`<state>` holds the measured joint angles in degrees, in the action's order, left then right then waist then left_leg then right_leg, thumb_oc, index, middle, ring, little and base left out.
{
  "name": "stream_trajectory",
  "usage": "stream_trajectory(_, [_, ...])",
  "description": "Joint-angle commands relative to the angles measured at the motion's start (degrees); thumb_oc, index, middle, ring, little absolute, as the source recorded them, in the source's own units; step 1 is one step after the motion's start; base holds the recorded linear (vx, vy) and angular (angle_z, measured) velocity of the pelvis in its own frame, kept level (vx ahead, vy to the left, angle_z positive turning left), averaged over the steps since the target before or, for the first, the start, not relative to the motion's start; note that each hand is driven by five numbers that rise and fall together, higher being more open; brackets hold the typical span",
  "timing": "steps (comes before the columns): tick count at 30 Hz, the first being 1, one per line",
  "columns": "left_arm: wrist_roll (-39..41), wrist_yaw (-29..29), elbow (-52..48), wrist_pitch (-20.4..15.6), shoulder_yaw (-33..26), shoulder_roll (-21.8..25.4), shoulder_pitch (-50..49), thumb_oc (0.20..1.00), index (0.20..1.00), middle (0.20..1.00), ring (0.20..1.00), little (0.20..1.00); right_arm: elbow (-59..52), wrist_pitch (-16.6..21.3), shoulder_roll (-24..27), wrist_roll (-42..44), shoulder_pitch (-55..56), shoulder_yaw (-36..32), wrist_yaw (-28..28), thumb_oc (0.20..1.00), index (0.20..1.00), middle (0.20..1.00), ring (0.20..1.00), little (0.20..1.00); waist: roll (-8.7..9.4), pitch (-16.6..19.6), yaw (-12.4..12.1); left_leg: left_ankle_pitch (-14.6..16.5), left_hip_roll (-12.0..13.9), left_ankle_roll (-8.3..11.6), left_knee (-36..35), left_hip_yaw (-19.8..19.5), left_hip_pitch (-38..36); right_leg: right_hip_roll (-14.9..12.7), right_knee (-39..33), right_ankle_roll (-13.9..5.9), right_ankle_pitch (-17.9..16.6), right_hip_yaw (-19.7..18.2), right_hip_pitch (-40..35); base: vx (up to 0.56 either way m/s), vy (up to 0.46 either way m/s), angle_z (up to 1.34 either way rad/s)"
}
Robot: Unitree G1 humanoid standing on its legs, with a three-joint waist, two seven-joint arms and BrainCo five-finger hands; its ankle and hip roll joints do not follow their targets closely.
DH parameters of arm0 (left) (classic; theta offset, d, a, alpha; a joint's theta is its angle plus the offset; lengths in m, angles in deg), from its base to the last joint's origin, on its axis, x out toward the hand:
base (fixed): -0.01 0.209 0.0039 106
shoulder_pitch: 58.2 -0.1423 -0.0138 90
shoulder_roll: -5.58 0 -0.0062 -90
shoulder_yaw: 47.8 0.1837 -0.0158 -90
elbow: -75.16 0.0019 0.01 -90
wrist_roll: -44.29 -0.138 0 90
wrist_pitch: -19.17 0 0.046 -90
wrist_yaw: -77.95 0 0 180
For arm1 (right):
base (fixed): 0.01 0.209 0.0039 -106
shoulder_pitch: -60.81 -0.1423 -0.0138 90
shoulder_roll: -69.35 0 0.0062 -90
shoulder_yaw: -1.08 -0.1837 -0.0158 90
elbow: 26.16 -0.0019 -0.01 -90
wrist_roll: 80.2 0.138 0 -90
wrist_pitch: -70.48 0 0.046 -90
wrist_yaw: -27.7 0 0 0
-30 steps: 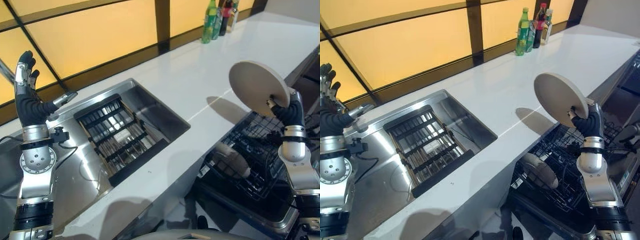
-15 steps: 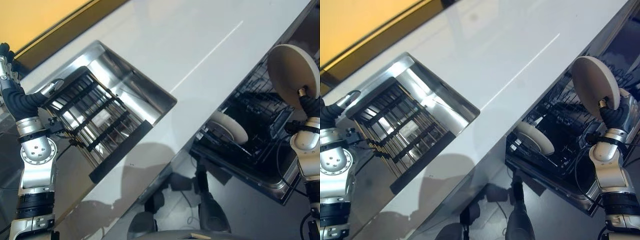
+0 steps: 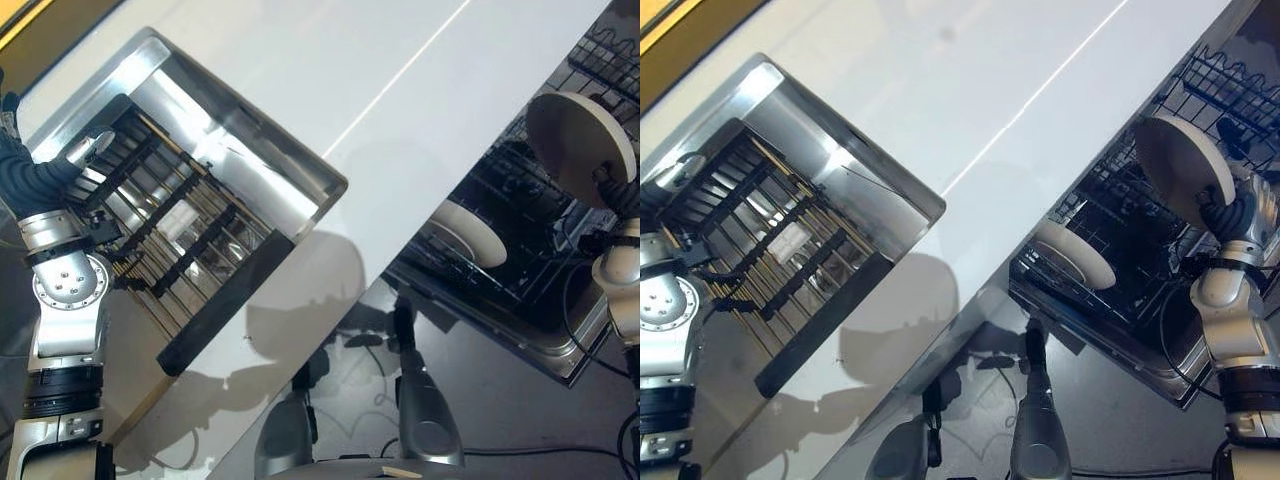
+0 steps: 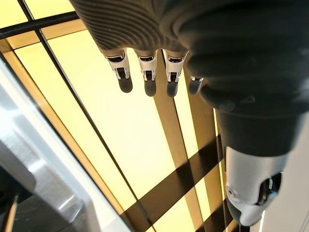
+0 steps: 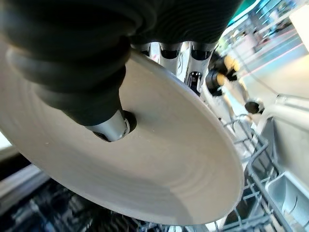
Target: Pick up plates and place into dishwasher.
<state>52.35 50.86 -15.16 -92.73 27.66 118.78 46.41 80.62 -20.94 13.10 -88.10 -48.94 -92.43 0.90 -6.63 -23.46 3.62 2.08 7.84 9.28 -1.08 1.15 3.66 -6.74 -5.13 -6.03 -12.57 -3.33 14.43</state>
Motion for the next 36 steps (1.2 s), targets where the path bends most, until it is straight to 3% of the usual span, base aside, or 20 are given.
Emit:
stream_trajectory(1, [-0.1,-1.6,1.7,-1.7,1.7,5.4,3.6,1.0,1.0,1.0,1.0,1.0,-0.2,1.7,4.2,-2.1,-5.9,2.4,2.3,0.2,0.2,0.2,0.2,0.2,1.82,1.7,-1.0,-6.8,-0.5,-2.1,-1.4,-3.8,9.0,-2.4,5.6,-1.28,9.2,2.0,-1.8,-0.02,-0.036,0.01])
stream_trajectory(13, [-0.3,-1.1,1.7,-1.0,3.2,6.4,6.4,1.0,1.0,1.0,1.0,1.0,1.3,0.1,5.1,-6.0,-11.1,10.1,15.0,0.2,0.2,0.2,0.2,0.2,1.97,0.4,-2.3,-7.6,-1.3,-2.5,-1.3,-3.5,11.4,-3.0,7.0,-1.24,8.9,4.4,1.0,-0.01,-0.014,0.04])
stream_trajectory(22, [-1.7,-2.6,2.5,-0.6,5.6,5.6,8.9,1.0,1.0,1.0,1.0,1.0,3.9,1.6,4.1,-7.8,-14.8,14.8,15.3,0.2,0.2,0.2,0.2,0.2,0.76,-0.8,-2.3,-8.1,-2.3,-2.95,-1.1,-3.4,13.5,-3.6,7.7,-1.57,8.5,4.4,3.4,-0.03,0.02,0.0])
stream_trajectory(27, [-2.0,-3.2,2.1,-0.8,6.2,4.9,8.8,1.0,1.0,1.0,1.0,1.0,5.3,-1.4,2.7,-7.0,-14.3,15.6,18.3,0.2,0.2,0.2,0.2,0.2,0.03,-1.2,-2.0,-8.4,-2.8,-3.0,-1.2,-3.1,14.1,-4.2,7.9,-1.84,8.3,4.2,4.3,-0.05,0.057,-0.02])
stream_trajectory(29, [-2.2,-3.3,1.8,-0.7,6.6,4.7,9.1,1.0,1.0,1.0,1.0,1.0,7.5,-1.0,2.1,-7.8,-13.9,16.8,18.9,0.2,0.2,0.2,0.2,0.2,-0.09,-1.4,-2.1,-8.3,-2.9,-3.07,-1.3,-2.9,14.0,-4.4,8.0,-1.87,8.3,4.3,4.5,-0.03,0.03,0.0])
stream_trajectory(36, [-1.8,-3.9,2.0,0.0,8.0,5.5,10.9,1.0,1.0,1.0,1.0,1.0,12.3,-0.4,0.8,-4.3,-14.2,18.7,16.6,0.2,0.2,0.2,0.2,0.2,-0.87,-1.6,-2.0,-8.4,-3.3,-3.18,-0.9,-2.6,14.5,-5.1,8.3,-2.14,7.9,4.3,5.1,-0.04,0.018,0.01])
